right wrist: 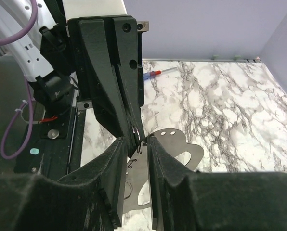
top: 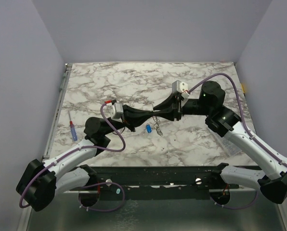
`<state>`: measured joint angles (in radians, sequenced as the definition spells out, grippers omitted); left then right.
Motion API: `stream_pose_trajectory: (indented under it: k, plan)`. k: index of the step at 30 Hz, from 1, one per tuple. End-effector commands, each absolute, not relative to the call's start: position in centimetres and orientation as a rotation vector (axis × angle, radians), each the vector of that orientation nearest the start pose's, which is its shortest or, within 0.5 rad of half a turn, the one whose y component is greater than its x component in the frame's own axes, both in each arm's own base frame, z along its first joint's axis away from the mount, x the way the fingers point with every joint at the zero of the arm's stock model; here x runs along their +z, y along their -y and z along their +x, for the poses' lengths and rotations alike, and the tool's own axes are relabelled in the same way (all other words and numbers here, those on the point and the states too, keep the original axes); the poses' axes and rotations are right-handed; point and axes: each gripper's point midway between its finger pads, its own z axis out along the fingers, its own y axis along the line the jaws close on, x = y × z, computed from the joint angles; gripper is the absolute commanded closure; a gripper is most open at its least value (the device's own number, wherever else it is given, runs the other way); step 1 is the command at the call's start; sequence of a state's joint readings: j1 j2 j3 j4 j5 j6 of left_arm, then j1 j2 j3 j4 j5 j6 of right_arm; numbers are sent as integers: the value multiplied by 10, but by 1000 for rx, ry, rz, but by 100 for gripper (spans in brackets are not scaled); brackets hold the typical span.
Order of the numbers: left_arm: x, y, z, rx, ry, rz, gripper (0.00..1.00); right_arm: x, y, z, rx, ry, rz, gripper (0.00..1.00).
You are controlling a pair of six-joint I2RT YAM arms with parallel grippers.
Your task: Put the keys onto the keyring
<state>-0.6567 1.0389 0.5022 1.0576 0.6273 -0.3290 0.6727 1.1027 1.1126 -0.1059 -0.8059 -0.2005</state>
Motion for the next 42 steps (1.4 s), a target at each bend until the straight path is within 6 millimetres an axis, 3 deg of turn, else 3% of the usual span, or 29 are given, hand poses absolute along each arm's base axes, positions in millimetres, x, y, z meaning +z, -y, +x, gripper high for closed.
stream_pose_trajectory:
  k: [1, 11, 17, 20, 21, 31, 38, 40, 42]
  plan:
    - [347, 287, 183, -1192, -910, 779, 100, 353, -310, 197, 989, -1192, -1256, 72]
    - [351, 289, 182, -1224, -889, 759, 100, 340, -313, 199, 1009, -1218, -1278, 99]
    - [356, 287, 182, -1237, -877, 735, 99, 336, -313, 196, 1012, -1209, -1294, 99]
    - [355, 286, 182, -1234, -881, 733, 74, 337, -311, 194, 1007, -1202, -1292, 99]
    - [353, 286, 182, -1231, -887, 735, 71, 337, -310, 193, 1007, -1202, -1293, 99]
    - [340, 292, 189, -1191, -962, 793, 74, 336, -307, 189, 1012, -1202, -1301, 99]
    - [331, 288, 193, -1094, -1023, 841, 65, 336, -305, 186, 1007, -1210, -1301, 99]
    - [327, 287, 197, -1054, -1041, 860, 67, 334, -304, 187, 1006, -1219, -1298, 99]
    - [318, 286, 203, -1001, -1082, 879, 75, 332, -303, 189, 994, -1231, -1285, 99]
